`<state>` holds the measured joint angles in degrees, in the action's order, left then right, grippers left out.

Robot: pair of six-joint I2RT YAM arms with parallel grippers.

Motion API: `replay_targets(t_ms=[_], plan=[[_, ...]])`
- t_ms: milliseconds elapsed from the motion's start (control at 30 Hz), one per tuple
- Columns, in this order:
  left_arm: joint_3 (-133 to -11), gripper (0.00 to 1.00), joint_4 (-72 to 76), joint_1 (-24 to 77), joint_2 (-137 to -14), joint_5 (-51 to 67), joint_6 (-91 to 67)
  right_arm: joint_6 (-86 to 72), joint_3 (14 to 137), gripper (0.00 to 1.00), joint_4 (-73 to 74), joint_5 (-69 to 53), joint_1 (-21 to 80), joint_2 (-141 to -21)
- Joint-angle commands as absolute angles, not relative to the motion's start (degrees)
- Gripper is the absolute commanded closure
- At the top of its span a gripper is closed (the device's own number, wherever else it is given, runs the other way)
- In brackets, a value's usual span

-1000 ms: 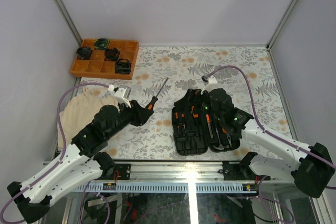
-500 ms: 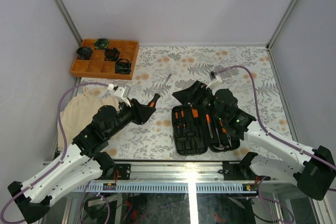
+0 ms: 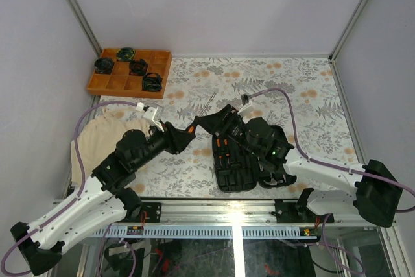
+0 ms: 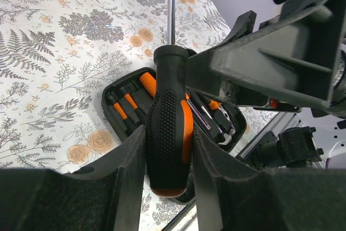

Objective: Sort the tools into containers
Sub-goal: Pick up the screwdriver from the center of the board.

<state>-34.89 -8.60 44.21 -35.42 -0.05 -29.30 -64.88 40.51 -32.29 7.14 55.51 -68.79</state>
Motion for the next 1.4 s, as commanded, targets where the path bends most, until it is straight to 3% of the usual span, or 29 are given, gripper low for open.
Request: replay_targets(t_ms=[0, 167, 433, 633, 833, 1067, 1367], plan=[[-34.63, 1.0, -2.54, 44.26, -35.08, 0.79, -29.47, -68.98, 42.31, 0.35, -37.28, 9.29, 56.29, -70.97], [-34.48, 1.0, -2.58, 44.3, -35.02, 0.52, -29.44, -70.97, 42.12, 0.45, -37.57, 8.43, 56.61, -72.34], [-34.04, 1.0, -2.53, 44.39, -35.27, 1.71, -29.55, -71.53, 43.13, 0.49, -40.25, 7.17, 56.62, -74.73], [-33.66, 1.0, -2.76, 44.32, -34.77, 2.65, -29.71, -71.09, 43.79, 0.74, -41.55, 6.29, 56.6, -76.17], [-34.43, 0.84, -3.48, 44.28, -35.26, 6.15, -28.72, -68.87, 43.68, 0.99, -39.98, 7.4, 56.6, -75.29], [-34.54, 0.58, -4.91, 44.31, -35.03, 6.81, -28.56, -61.67, 44.4, 1.0, -31.38, 13.01, 56.52, -70.47], [-35.07, 0.45, -8.32, 44.33, -36.53, 5.93, -30.15, -51.92, 44.29, 1.0, -13.8, 21.15, 55.04, -64.67]])
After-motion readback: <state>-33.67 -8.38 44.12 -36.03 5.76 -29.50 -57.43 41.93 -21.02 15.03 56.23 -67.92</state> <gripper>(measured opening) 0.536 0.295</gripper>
